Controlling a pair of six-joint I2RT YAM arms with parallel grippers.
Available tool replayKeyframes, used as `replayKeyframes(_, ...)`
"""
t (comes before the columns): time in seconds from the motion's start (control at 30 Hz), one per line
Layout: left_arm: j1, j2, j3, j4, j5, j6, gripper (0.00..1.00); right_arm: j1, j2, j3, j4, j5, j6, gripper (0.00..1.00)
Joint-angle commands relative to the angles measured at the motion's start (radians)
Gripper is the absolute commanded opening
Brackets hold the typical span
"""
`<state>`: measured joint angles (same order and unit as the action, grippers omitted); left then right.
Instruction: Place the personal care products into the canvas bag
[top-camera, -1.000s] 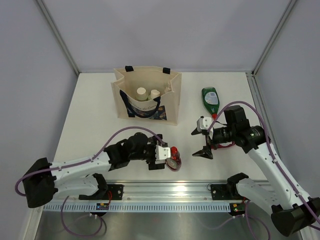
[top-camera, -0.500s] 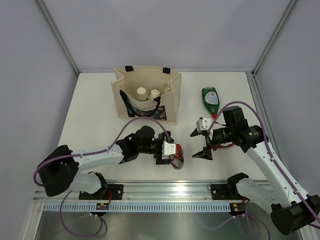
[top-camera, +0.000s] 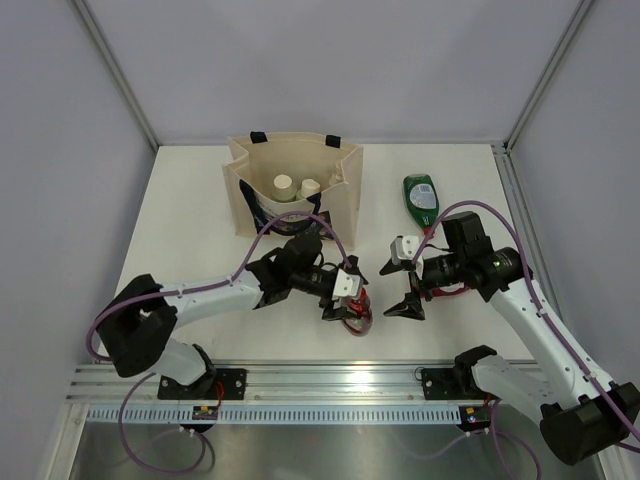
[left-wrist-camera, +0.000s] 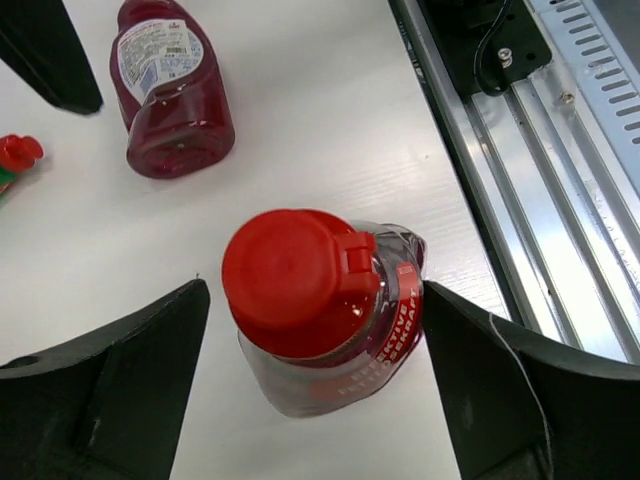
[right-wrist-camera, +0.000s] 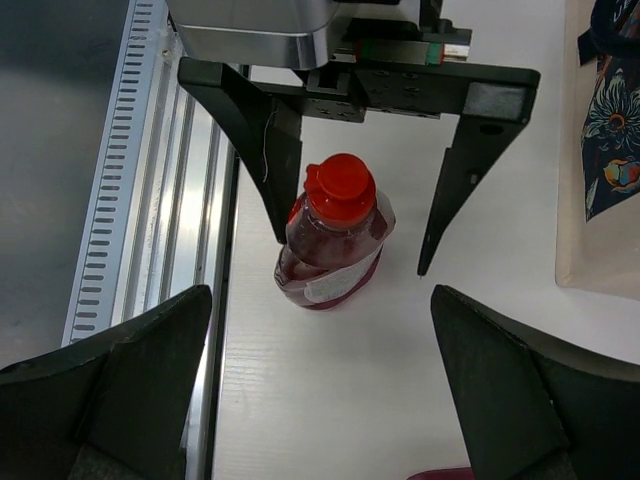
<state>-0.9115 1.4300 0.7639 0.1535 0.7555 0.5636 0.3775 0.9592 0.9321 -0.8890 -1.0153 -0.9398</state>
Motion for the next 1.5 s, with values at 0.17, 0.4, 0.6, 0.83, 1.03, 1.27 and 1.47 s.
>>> replayKeyframes(0.17,0.014,0.101,0.081,-0.029,0.128,0.056,0.55,-0.018,-0.002,0.013,-0.002,-0.012,-0.011,0.99)
replayKeyframes(0.4,0.04,0.08,0.118,-0.095,0.139,0.056,0.0,-0.023,0.015,0.033,-0.024,-0.005,0.004,1.0)
replayKeyframes(0.6,0.111,-0.04,0.143,-0.025,0.102,-0.226,0.0,-0.023,0.01,0.033,0.053,0.067,0.171,1.0)
replayKeyframes(0.83,0.126,-0.157,0.034,0.234,0.076,-0.542,0.0,-0.022,0.047,-0.012,0.194,0.026,0.303,1.0)
replayKeyframes(1.03,0.14,-0.18,-0.063,0.466,0.019,-0.778,0.0,-0.023,0.173,-0.044,0.409,-0.117,0.4,1.0)
replayKeyframes(1.27,0.158,-0.23,-0.103,0.558,-0.082,-0.867,0.0,-0.02,0.308,-0.018,0.472,-0.275,0.457,1.0)
replayKeyframes(1.47,0.169,-0.287,-0.112,0.602,-0.171,-0.926,0.0,0.032,0.297,-0.053,0.562,-0.236,0.532,1.0)
